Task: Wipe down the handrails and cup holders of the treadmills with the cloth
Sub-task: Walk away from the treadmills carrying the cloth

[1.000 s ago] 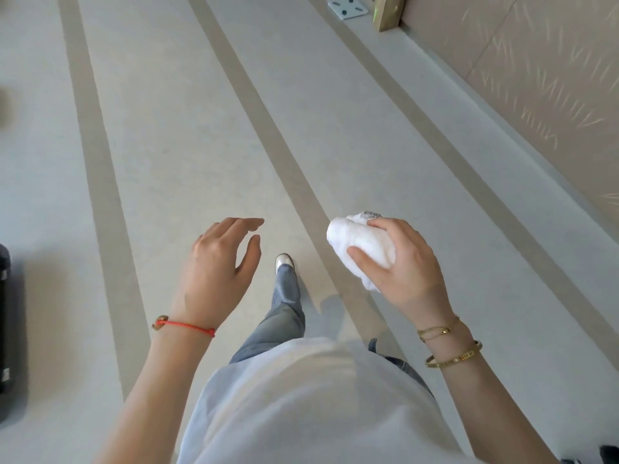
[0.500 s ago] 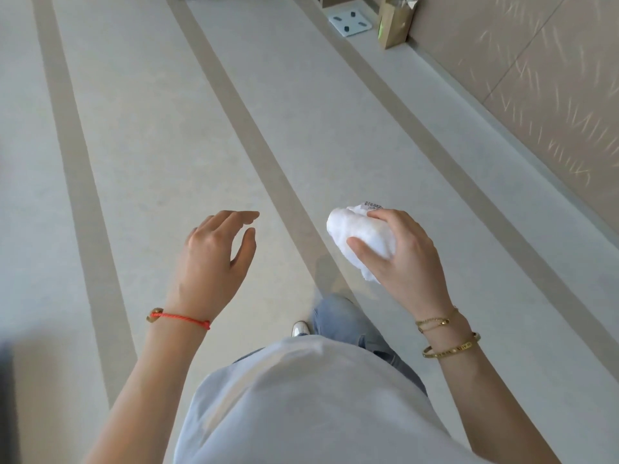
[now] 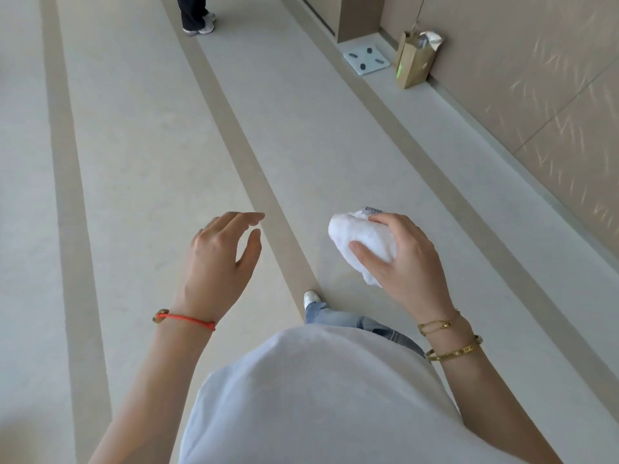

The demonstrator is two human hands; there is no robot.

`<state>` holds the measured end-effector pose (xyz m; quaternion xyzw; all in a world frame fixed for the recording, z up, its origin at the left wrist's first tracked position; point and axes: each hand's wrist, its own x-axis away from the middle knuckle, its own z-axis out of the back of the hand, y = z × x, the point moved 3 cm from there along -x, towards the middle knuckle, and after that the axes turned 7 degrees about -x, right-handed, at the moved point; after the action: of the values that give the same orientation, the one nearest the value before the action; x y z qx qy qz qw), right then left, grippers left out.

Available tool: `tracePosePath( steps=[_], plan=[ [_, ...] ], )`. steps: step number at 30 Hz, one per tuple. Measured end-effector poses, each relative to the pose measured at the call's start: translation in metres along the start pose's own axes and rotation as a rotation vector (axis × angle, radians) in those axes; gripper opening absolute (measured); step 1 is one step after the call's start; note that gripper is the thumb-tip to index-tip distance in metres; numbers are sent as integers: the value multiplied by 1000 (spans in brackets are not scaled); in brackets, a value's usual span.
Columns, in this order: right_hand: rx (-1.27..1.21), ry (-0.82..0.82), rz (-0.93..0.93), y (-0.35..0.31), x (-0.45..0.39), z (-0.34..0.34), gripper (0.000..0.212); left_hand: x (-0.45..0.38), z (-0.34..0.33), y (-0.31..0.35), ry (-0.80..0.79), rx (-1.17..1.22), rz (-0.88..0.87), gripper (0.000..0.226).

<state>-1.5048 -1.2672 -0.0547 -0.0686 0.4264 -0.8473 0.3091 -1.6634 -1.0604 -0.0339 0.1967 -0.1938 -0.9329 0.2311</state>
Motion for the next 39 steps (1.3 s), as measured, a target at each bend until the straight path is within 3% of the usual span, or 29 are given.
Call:
tracePosePath(
  steps=[12, 26, 39],
  plan=[
    [-1, -75, 63, 1, -283, -47, 45, -255, -33, -70, 39, -24, 67, 22],
    [6, -33, 47, -9, -617, -137, 46, -582, -64, -203, 21, -30, 27, 23],
    [22, -7, -18, 0, -877, -202, 49, -841, -109, -298, -58, -23, 5, 23]
  ],
)
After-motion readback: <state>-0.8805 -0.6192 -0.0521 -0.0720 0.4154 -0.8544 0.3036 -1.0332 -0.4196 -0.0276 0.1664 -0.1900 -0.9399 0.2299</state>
